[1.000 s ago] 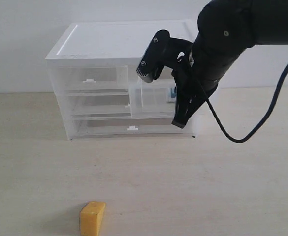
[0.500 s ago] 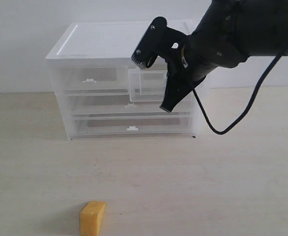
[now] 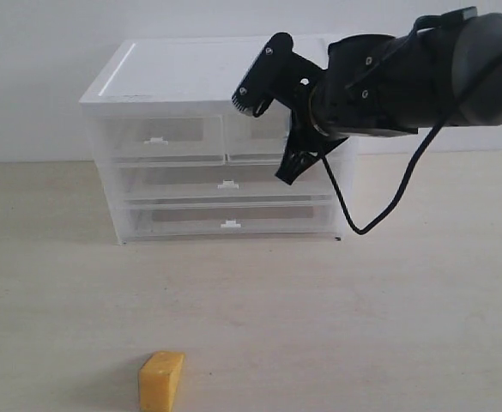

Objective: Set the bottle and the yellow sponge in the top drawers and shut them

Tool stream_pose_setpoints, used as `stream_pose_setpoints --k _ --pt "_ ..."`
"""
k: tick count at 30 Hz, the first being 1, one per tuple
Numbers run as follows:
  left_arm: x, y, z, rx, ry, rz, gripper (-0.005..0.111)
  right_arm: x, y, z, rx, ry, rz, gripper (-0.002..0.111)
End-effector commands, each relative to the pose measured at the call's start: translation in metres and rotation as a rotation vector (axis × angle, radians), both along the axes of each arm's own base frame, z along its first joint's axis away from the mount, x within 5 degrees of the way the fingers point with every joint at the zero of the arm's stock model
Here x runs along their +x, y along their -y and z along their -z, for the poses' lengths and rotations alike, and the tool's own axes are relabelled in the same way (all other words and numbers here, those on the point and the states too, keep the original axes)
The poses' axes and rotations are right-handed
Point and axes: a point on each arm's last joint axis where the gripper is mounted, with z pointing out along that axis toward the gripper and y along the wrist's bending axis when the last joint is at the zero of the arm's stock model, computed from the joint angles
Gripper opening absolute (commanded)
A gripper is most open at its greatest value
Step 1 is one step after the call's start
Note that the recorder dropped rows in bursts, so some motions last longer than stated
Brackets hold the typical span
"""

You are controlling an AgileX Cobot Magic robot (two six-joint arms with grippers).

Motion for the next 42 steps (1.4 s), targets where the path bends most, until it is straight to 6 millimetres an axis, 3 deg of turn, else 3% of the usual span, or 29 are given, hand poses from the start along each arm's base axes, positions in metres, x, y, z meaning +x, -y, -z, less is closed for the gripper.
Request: stream_pose_setpoints --k 1,9,17,24,27,36,42 --pt "0.0 0.0 0.0 0.009 0.007 -0.002 0.004 0.001 -0.001 -0.001 0.021 0.026 0.005 0.0" --pt "0.0 0.0 0.0 0.009 0.007 -0.002 0.004 -0.009 0.004 -0.011 0.141 -0.044 0.079 0.0" --pt "0.0 0.0 0.0 0.009 0.007 -0.002 0.004 -0.034 0.018 -0.036 0.236 -0.191 0.153 0.0" --pt "0.0 0.0 0.0 0.009 0.007 -0.002 0.004 -0.058 0.035 -0.04 0.265 -0.253 0.211 0.0" --pt "0.0 0.0 0.0 0.009 0.007 -0.002 0.004 -0.065 0.051 -0.037 0.354 -0.272 0.223 0.0" --pt "0.0 0.0 0.0 0.009 0.007 -0.002 0.004 -0.083 0.138 -0.014 0.654 -0.237 0.425 0.0" --pt "0.0 0.0 0.0 0.009 0.007 -0.002 0.004 -0.111 0.162 -0.005 0.866 -0.104 0.414 0.0"
